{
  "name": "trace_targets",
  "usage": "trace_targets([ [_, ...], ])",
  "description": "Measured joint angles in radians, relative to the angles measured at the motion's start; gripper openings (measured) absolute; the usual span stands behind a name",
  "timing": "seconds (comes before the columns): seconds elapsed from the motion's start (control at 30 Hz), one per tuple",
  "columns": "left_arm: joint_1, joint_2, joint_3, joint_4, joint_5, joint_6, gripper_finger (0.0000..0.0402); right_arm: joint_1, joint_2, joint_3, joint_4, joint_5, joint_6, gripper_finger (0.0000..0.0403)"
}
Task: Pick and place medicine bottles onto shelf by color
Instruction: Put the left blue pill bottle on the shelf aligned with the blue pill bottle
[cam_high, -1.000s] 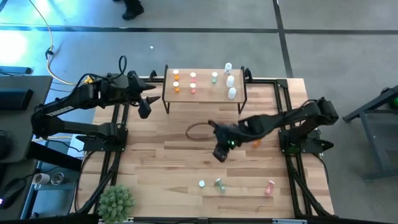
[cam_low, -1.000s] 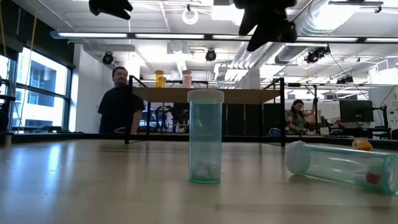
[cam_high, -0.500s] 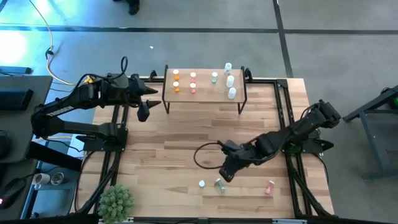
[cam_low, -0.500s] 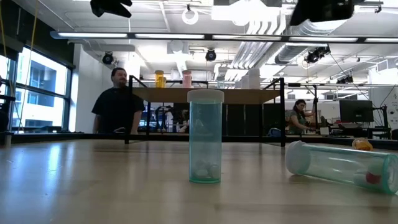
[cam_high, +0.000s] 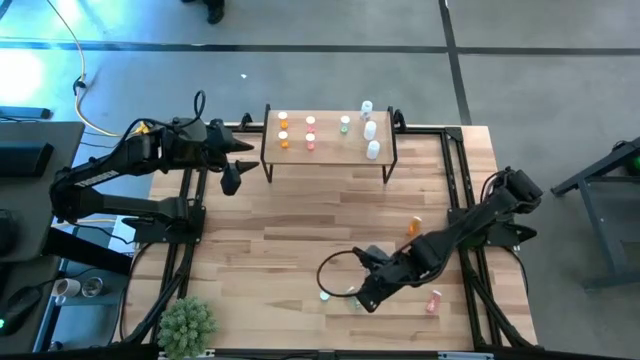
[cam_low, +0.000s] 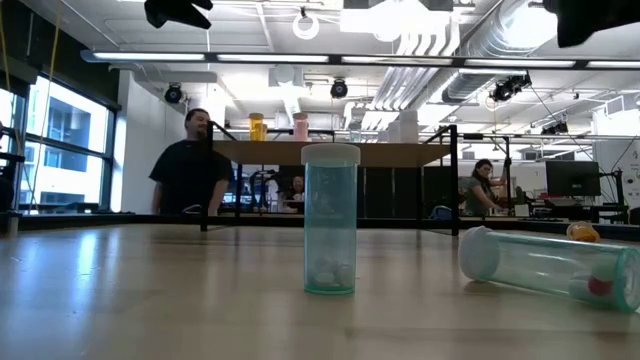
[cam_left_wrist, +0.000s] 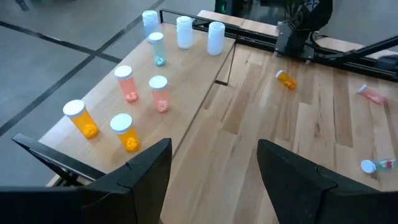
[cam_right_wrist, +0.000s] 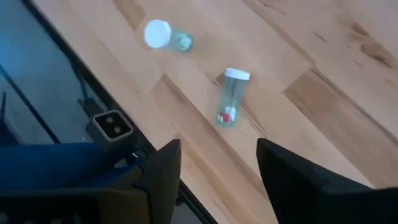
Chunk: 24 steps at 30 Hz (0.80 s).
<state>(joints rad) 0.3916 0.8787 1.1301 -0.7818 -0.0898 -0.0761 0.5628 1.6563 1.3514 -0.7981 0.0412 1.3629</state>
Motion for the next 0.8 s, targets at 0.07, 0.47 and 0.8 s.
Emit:
trace_targets([
  [0.07,0.0,0.0,0.0,0.0,0.0,0.0,0.0227,0.0,0.013,0.0,0.004,0.004,0.031,0.0203],
  [0.47,0.0,0.0,0.0,-0.011,0.003,-0.011,0.0227,-0.02,0.141,0.0,0.328,0.118,-0.508,0.0204],
  [0.8,0.0,0.0,0.0,-0.017,0.01,-0.011,0.0227,-0.055,0.23,0.0,0.4,0.127,-0.837,0.0204],
])
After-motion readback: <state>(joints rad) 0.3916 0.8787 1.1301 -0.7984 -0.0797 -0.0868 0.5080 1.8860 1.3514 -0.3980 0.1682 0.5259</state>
